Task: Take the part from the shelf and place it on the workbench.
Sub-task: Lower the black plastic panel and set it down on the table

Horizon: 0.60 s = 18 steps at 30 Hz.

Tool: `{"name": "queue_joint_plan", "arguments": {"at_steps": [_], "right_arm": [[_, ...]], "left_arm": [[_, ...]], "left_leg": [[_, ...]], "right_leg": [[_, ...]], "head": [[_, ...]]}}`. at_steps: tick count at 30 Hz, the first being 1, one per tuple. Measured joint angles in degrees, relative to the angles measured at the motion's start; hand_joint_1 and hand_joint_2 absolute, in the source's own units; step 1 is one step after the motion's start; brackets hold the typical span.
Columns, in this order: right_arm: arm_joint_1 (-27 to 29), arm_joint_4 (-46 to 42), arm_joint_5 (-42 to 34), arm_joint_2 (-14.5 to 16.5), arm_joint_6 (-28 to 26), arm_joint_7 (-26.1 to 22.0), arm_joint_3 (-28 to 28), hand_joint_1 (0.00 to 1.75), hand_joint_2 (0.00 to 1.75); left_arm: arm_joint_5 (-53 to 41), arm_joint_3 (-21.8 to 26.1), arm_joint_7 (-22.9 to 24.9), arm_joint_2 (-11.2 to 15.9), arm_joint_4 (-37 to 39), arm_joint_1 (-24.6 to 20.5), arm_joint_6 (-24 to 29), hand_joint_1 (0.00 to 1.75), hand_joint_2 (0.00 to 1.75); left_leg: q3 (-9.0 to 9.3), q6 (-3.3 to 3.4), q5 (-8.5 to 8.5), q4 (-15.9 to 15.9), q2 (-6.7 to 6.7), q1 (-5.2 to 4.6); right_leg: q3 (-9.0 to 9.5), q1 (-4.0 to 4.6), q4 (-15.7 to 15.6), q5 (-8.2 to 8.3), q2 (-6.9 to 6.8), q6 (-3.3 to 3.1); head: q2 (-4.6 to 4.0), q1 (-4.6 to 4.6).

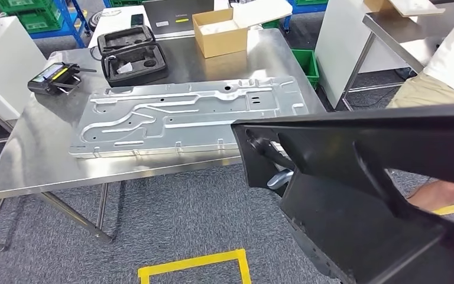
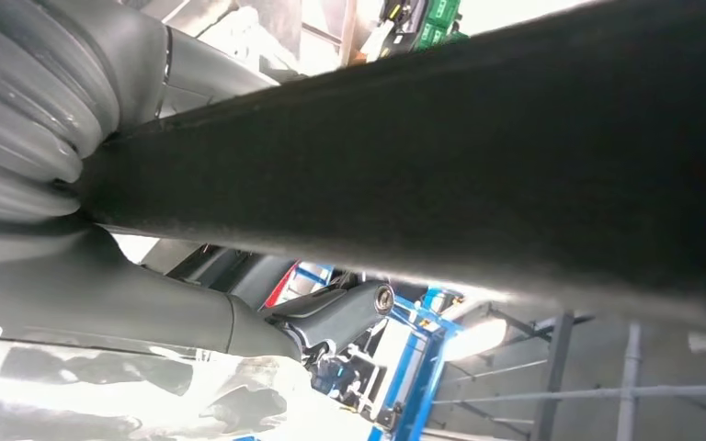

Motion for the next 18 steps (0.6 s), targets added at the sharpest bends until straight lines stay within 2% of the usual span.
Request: {"name": "queue_joint_plan", "arguments": {"at_steps": [2,4,5,7,8,9,10,12,14,15,18], "right_arm": [[0.0,0.0,0.0,0.0,0.0,0.0,0.1,1.75,1.75],[-0.1,0.0,0.0,0.0,0.0,0.0,0.1,1.75,1.75],[-0.1,0.0,0.0,0.0,0.0,-0.1,0.1,1.75,1.75],[-0.1,0.0,0.0,0.0,0.0,-0.1,0.1,1.75,1.75],[0.0,0.0,0.0,0.0,0.0,-0.1,0.1,1.75,1.75],[0.0,0.0,0.0,0.0,0.0,-0.1,0.1,1.75,1.75],[0.0,0.0,0.0,0.0,0.0,-0.1,0.1,1.75,1.75],[0.0,0.0,0.0,0.0,0.0,-0.1,0.1,1.75,1.75],[0.0,0.1,0.0,0.0,0.0,-0.1,0.2,1.75,1.75],[0.0,0.1,0.1,0.0,0.0,-0.1,0.2,1.75,1.75],[0.1,0.1,0.2,0.1,0.0,-0.1,0.3,1.75,1.75]], "left_arm": [[0.0,0.0,0.0,0.0,0.0,0.0,0.0,0.00,1.75],[0.1,0.0,0.0,0.0,0.0,0.0,0.0,0.00,1.75],[0.1,0.0,0.0,0.0,0.0,-0.1,0.0,0.00,1.75],[0.1,0.0,0.0,0.1,0.0,-0.1,0.0,0.00,1.75],[0.1,0.0,0.0,0.1,0.0,0.0,0.0,0.00,1.75],[0.1,0.0,0.0,0.0,0.0,0.0,0.0,0.00,1.75],[0.1,0.0,0.0,0.0,0.0,0.1,0.0,0.00,1.75],[0.2,0.0,0.0,0.0,0.0,0.1,0.0,0.00,1.75],[0.2,0.0,0.0,0.0,0.0,0.0,0.0,0.00,1.75],[0.2,0.0,-0.1,0.0,0.0,0.0,0.0,0.00,1.75],[0.2,0.0,-0.1,0.0,0.0,0.0,0.0,0.00,1.75]], "left_leg": [[0.73,0.56,0.17,-0.5,-0.05,0.07],[1.87,1.17,0.12,-1.0,-0.09,0.35],[2.35,1.44,0.01,-1.2,-0.09,0.42],[2.83,1.82,-0.51,-1.2,-0.08,0.30],[3.14,1.87,-0.83,-1.2,-0.08,0.24],[3.56,1.82,-1.20,-1.2,-0.10,0.20],[4.10,1.71,-1.61,-1.2,-0.13,0.22],[5.27,1.34,-2.53,-1.1,-0.19,0.26],[5.94,0.74,-3.41,-1.1,-0.19,0.12],[6.08,0.38,-3.67,-0.9,-0.18,0.02],[6.08,-0.46,-4.42,0.5,-0.10,0.03]], "right_leg": [[0.22,-0.05,0.5,-0.01,0.00,0.63],[-0.90,-0.03,3.6,-0.87,-0.18,0.95],[-2.55,-0.06,6.6,-2.04,-0.27,1.05],[-7.14,-0.05,13.9,-5.06,-0.31,1.42],[-8.99,-0.05,16.1,-6.04,-0.31,1.66],[-9.96,-0.05,16.5,-5.90,-0.32,1.83],[-9.88,-0.05,14.7,-4.48,-0.34,1.88],[-7.54,-0.04,6.8,0.91,-0.53,1.73],[-5.69,0.11,1.1,3.60,-0.83,1.16],[-5.47,0.18,0.2,3.82,-0.89,0.74],[-4.73,0.08,0.1,3.78,-0.82,-0.48]], "head": [[0.00,0.01],[0.00,0.14],[0.00,0.25],[0.00,0.44],[0.00,0.45],[0.00,0.46],[0.00,0.48],[0.00,0.52],[0.00,0.55],[0.00,0.56],[0.01,0.52]]}}
